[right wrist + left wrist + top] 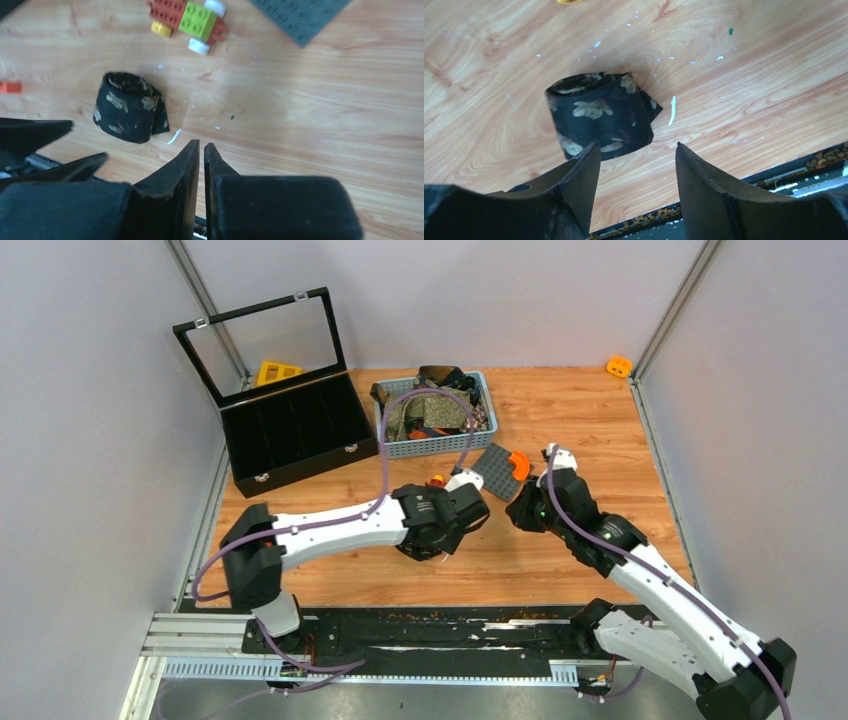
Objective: Roll the ties
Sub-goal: Roll the tie at the center of the board.
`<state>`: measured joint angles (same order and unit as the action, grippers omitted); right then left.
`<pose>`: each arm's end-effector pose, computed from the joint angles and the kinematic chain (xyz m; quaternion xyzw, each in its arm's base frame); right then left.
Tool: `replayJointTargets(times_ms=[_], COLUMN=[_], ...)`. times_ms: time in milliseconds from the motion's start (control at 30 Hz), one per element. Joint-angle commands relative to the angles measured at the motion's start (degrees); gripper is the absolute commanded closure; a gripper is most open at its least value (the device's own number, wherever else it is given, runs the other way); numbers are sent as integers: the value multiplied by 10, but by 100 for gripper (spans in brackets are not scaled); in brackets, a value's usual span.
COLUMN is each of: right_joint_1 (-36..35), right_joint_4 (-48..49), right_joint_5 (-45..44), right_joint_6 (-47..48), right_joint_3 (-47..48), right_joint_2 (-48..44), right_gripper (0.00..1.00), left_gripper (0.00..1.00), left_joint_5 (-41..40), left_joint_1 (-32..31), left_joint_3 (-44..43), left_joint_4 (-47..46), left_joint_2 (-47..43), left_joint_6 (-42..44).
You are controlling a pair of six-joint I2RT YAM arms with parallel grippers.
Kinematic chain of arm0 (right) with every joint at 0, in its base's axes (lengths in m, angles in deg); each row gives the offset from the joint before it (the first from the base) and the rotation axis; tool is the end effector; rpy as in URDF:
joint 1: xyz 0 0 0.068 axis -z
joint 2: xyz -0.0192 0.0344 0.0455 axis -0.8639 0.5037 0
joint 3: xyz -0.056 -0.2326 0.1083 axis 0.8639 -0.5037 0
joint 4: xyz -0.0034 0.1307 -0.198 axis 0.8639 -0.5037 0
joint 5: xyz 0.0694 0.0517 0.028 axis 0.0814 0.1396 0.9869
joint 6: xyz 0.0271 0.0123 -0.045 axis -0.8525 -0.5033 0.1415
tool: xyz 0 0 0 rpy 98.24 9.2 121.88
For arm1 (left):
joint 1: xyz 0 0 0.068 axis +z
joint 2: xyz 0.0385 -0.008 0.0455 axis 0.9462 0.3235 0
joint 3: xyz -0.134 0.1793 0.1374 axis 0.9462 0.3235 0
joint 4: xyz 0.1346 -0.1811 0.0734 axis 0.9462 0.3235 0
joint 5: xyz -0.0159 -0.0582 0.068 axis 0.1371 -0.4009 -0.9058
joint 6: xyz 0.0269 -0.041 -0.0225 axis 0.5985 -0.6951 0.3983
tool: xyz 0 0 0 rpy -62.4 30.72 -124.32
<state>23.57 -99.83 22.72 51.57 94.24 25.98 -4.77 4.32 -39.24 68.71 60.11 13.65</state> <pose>0.1390 0.0969 0.2695 0.0023 0.9084 0.1976 0.3684 0.1341 -0.2751 0.2626 0.2283 0.9262 -0.0314 0.2985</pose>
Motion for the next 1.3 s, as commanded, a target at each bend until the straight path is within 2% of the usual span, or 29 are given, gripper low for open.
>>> replayJointTargets(times_ms=[0,200,333,600,833,1267], right_joint_1=[2,1,1,-3,-21,-50], right_joint_4=[74,92,78,36,18,46], right_joint_5=[135,239,282,297,322,341], right_joint_6=[40,75,106,150,167,124], right_joint_3=[34,153,259,380,397,327], right_joint_2=[104,321,452,609,675,647], right_gripper=[91,95,100,100,100,100], left_gripper=[41,57,70,88,92,94], left_joint_5=[-21,-27,-20,-8,-15,-10], left_joint_1=[3,10,13,13,14,20], left_joint_3=[63,222,286,369,382,380], left_joint_4=[-12,-80,-127,-234,-284,-367], left_joint_2=[-76,-162,-193,-199,-160,-88], left_joint_6=[-35,-112,-153,-199,-207,-220])
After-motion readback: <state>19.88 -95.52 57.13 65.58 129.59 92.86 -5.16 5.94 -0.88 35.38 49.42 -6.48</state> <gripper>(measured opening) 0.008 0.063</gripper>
